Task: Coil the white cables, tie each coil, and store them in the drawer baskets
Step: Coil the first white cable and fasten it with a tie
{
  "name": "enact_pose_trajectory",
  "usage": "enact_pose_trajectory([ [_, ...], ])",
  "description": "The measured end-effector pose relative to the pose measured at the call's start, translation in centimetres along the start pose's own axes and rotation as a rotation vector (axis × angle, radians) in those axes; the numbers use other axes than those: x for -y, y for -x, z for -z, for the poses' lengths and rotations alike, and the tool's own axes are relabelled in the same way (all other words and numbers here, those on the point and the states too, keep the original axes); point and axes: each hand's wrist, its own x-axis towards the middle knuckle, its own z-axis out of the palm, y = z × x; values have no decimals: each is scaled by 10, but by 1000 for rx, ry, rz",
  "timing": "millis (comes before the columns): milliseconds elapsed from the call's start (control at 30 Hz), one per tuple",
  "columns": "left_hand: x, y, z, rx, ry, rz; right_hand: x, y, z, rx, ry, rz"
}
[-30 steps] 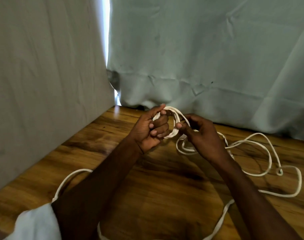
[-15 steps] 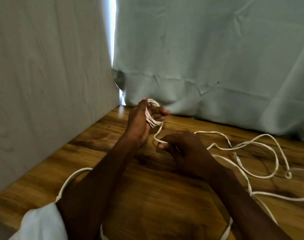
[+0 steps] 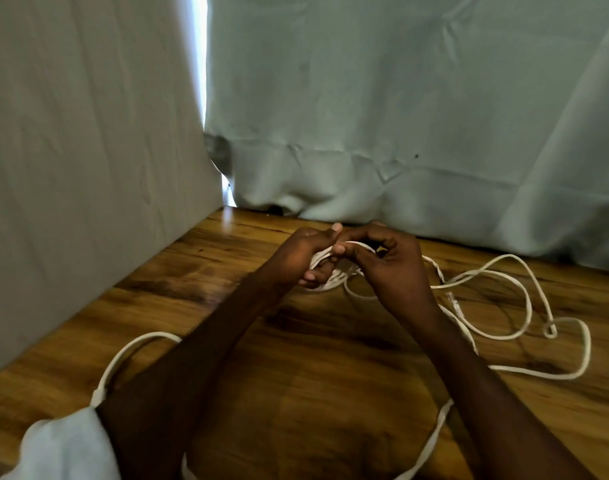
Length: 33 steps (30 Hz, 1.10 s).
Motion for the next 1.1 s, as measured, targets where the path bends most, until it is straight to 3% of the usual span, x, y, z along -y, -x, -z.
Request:
enact_pose_trajectory([
  [167,-5,4,2,134,263,49,-1,-6,6,-69,-147,-138],
  [333,-2,-1,-1,82,456,54,-1,-6,-4,-85,-180,-240],
  [467,-4,-2,-4,59,611,34,-1,-3,-11,4,-197,-246],
  [600,-6,-2,-5,14,560,64,-2,-4,-15,-99,-219,-286],
  [867,-5,-4,-3,-75,481,39,-3,-3,-13,-101,-152,-272],
  [1100,-6,-1,-10,-5,451,-54,-11,1,-13,-171,181,-160],
])
